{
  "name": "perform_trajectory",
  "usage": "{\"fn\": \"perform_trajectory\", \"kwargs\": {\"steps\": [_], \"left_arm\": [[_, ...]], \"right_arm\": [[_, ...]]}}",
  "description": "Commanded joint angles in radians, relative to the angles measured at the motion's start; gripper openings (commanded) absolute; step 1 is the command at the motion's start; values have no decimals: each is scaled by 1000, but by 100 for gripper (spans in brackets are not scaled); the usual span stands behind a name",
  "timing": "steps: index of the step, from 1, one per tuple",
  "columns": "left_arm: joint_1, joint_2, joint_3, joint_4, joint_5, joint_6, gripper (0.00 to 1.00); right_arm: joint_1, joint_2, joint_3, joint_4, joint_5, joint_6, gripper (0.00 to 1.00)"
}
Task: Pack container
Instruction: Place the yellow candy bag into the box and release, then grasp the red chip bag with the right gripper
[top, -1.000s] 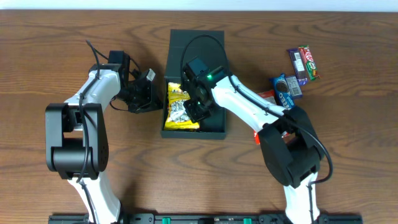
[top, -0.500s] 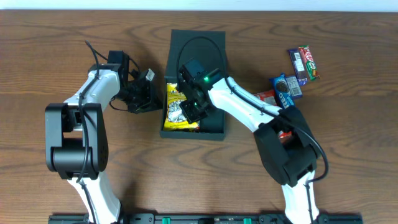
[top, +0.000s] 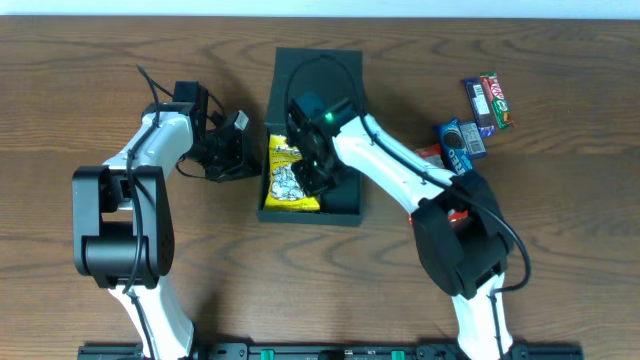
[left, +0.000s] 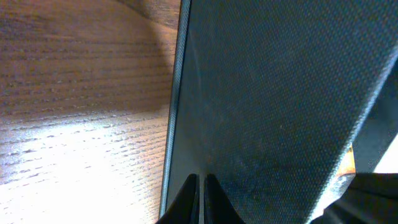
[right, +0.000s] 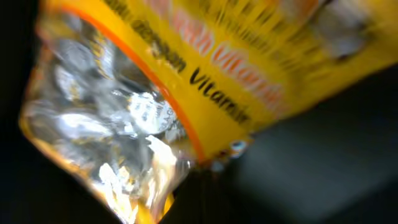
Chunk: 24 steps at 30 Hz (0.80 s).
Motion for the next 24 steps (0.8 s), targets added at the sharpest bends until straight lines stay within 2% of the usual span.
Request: {"fn": "perform_trajectory", "kwargs": {"steps": [1, 7, 10, 13, 18, 21, 24], "left_arm": [[-3, 1, 1, 0, 19, -3, 6], [-3, 1, 1, 0, 19, -3, 6], [-3, 1, 1, 0, 19, -3, 6], [-3, 1, 2, 2, 19, -3, 6], [-3, 0, 2, 15, 19, -4, 6], [-3, 0, 2, 19, 19, -9, 6], [-3, 0, 2, 24, 19, -11, 6]], "right_arm": [[-31, 6, 108, -36, 70, -11, 1], [-95, -12, 240, -121, 157, -10, 1], [-161, -16, 283, -219, 311, 42, 1], [-272, -16, 276, -317, 357, 52, 2], [-418, -16, 208, -330, 338, -21, 1], [-502, -16, 143, -299, 209, -109, 2], [-562, -16, 81, -266, 191, -116, 10]]}}
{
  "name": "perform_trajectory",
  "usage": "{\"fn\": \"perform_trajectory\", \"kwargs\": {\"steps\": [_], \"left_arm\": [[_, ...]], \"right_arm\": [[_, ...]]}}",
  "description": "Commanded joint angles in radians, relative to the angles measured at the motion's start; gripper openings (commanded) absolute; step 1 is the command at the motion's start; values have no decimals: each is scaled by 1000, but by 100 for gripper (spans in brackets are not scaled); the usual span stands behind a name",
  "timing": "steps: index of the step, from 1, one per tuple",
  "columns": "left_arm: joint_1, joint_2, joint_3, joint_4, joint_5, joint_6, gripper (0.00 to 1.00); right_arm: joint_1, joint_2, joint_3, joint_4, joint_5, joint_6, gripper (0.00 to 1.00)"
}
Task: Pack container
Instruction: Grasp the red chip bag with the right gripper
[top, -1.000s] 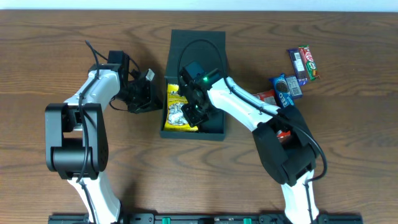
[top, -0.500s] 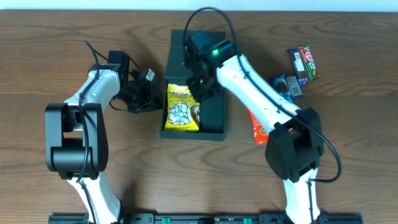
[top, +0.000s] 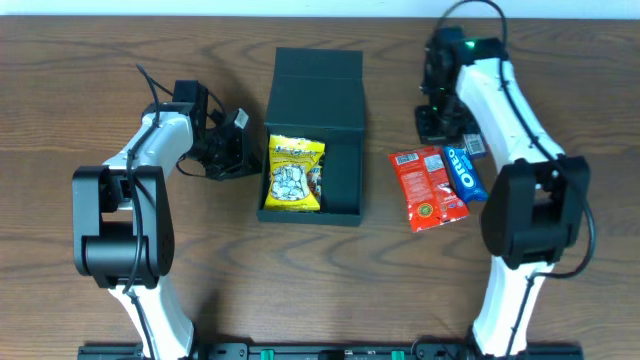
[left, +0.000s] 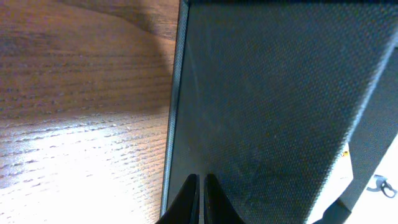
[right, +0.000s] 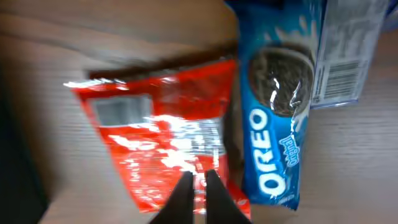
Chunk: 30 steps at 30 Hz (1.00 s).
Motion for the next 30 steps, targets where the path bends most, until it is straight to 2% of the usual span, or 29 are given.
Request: {"fn": "perform_trajectory", "kwargs": {"steps": [1, 2, 3, 6, 8, 12, 16, 18, 19, 20, 21, 30], "left_arm": [[-3, 0, 2, 0, 19, -8, 6], [-3, 0, 2, 2, 19, -8, 6], [-3, 0, 2, 4, 19, -8, 6], [-3, 0, 2, 8, 19, -14, 6], [-3, 0, 2, 8, 19, -16, 6], [-3, 0, 2, 10, 19, -16, 6], [-3, 0, 2, 12, 19, -23, 6], [-3, 0, 2, 11, 19, -23, 6], [-3, 0, 2, 11, 19, -23, 6], [-3, 0, 2, 12, 19, -23, 6], [-3, 0, 2, 12, 19, -23, 6], [-3, 0, 2, 23, 19, -23, 6]], "right_arm": [[-50, -15, -58, 14, -52, -47, 16], [-58, -15, -76, 18, -52, -55, 26], [-61, -15, -91, 23, -51, -66, 31], [-61, -15, -141, 53, -51, -81, 36], [-61, -15, -185, 83, -51, -84, 36], [-60, -15, -238, 130, -53, -83, 33], [-54, -15, -241, 153, -68, -83, 22], [-53, -15, -241, 156, -88, -83, 20], [-53, -15, -241, 161, -97, -84, 15], [-54, -15, -242, 172, -100, -83, 4], [-54, -15, -242, 177, -100, -83, 1], [-46, -25, -192, 185, -193, -56, 1]]}}
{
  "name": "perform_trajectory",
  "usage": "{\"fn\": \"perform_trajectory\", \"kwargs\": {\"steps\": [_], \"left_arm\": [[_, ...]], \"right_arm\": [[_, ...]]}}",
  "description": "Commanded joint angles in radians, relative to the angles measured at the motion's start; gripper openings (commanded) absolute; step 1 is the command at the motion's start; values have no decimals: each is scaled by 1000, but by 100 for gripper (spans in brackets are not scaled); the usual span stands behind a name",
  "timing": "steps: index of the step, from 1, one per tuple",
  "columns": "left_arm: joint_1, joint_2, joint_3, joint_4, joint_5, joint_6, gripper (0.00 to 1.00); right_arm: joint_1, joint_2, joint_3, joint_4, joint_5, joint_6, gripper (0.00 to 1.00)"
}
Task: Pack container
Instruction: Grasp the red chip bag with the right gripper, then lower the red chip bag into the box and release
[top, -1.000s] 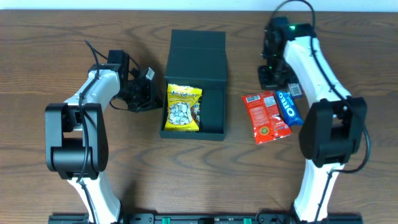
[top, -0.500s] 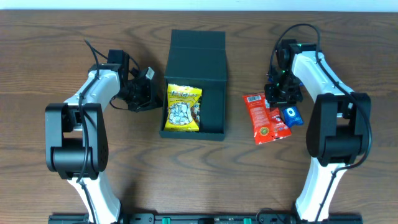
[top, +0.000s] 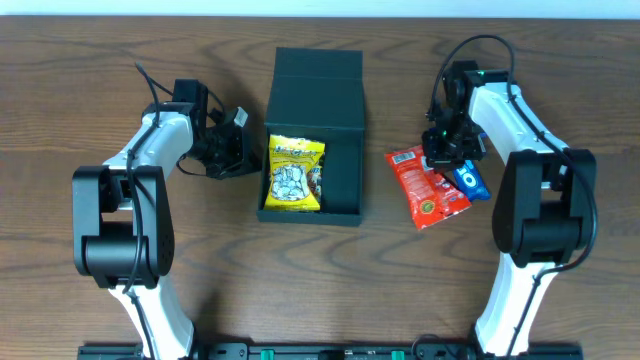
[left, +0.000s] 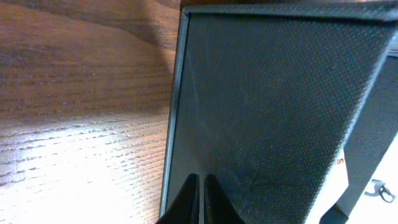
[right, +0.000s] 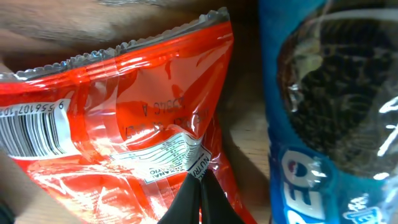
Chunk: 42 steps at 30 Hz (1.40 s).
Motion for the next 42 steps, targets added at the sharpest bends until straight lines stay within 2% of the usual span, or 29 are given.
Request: {"fn": "perform_trajectory", "kwargs": {"steps": [1, 5, 10, 15, 19, 22, 30, 33, 38, 42], "left_arm": [[-3, 0, 2, 0, 18, -1, 6], [-3, 0, 2, 1, 18, -1, 6], [-3, 0, 2, 6, 18, -1, 6], [-3, 0, 2, 8, 18, -1, 6], [-3, 0, 2, 8, 18, 0, 6], [-3, 0, 2, 11, 18, 0, 6], [0, 0, 2, 13, 18, 0, 6], [20, -1, 2, 35, 19, -1, 6], [113, -16, 2, 108, 94, -16, 6], [167, -20, 2, 111, 109, -19, 6]], "right_arm": [[19, -33, 56, -2, -84, 19, 1], [57, -90, 164, -14, -86, 43, 1], [129, -161, 348, -68, -143, 156, 1], [211, -201, 418, -78, -195, 216, 1], [270, -231, 462, -62, -274, 335, 1], [307, -234, 462, -29, -363, 423, 1], [404, -234, 460, 1, -331, 732, 2], [444, -234, 446, 11, -297, 797, 1], [494, -234, 358, 51, -294, 917, 2], [517, -234, 232, 169, -301, 1006, 2]]}}
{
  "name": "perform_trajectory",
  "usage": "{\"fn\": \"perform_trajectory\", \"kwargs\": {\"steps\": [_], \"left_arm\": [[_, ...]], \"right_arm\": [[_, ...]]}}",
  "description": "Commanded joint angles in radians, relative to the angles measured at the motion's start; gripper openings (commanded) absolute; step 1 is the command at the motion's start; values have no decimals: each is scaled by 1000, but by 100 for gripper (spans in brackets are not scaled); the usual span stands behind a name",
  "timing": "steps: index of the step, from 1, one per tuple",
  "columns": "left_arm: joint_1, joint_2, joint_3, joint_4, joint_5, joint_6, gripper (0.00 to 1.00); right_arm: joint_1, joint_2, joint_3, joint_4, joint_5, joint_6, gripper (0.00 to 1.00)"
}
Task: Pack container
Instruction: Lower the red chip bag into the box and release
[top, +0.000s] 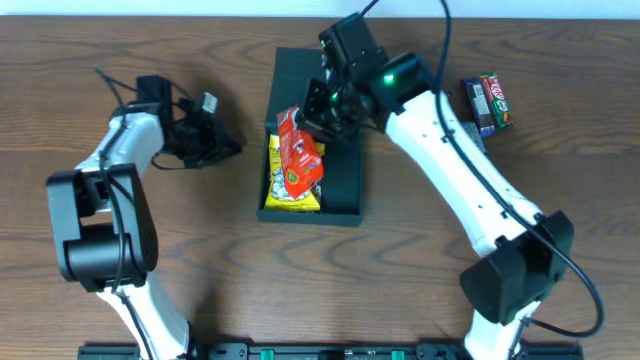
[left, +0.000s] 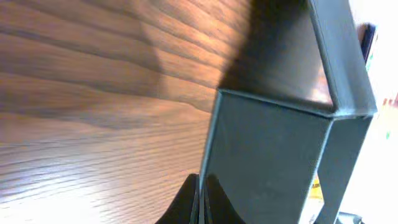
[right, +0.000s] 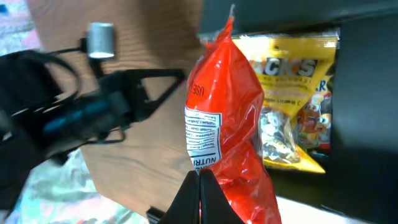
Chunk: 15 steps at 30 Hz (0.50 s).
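Observation:
The black box stands open at the table's middle with a yellow snack bag lying in its left half. My right gripper is shut on a red snack bag and holds it over the box, above the yellow bag. In the right wrist view the red snack bag hangs from my right gripper in front of the yellow snack bag. My left gripper is shut and empty on the table left of the box, a short gap from its wall. In the left wrist view the left gripper faces the box.
Candy bars lie at the back right of the wooden table. My right arm reaches across from the right over the box's back part. The box lid lies flat behind the box.
My right gripper was down on the red bag on the table right of the box; now it holds that bag over the box. My left gripper has drawn back leftwards from the box wall.
My right gripper was first inside the box at the yellow bag. Then that bag lay in the box and the gripper was over the snacks at the right. It then closed on the red bag there. That bag now hangs over the box.

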Motion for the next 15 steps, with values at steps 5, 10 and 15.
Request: {"fn": "perform_trajectory", "kwargs": {"steps": [5, 10, 15], "left_arm": [[18, -20, 2, -1, 31, -8, 6], [17, -20, 2, -3, 31, -8, 6], [17, -20, 2, -4, 30, -5, 6]], "right_arm": [[14, -27, -183, 161, 0, 157, 2], [14, -27, -259, 232, -8, 163, 2], [13, -33, -246, 243, -3, 23, 2]]}}
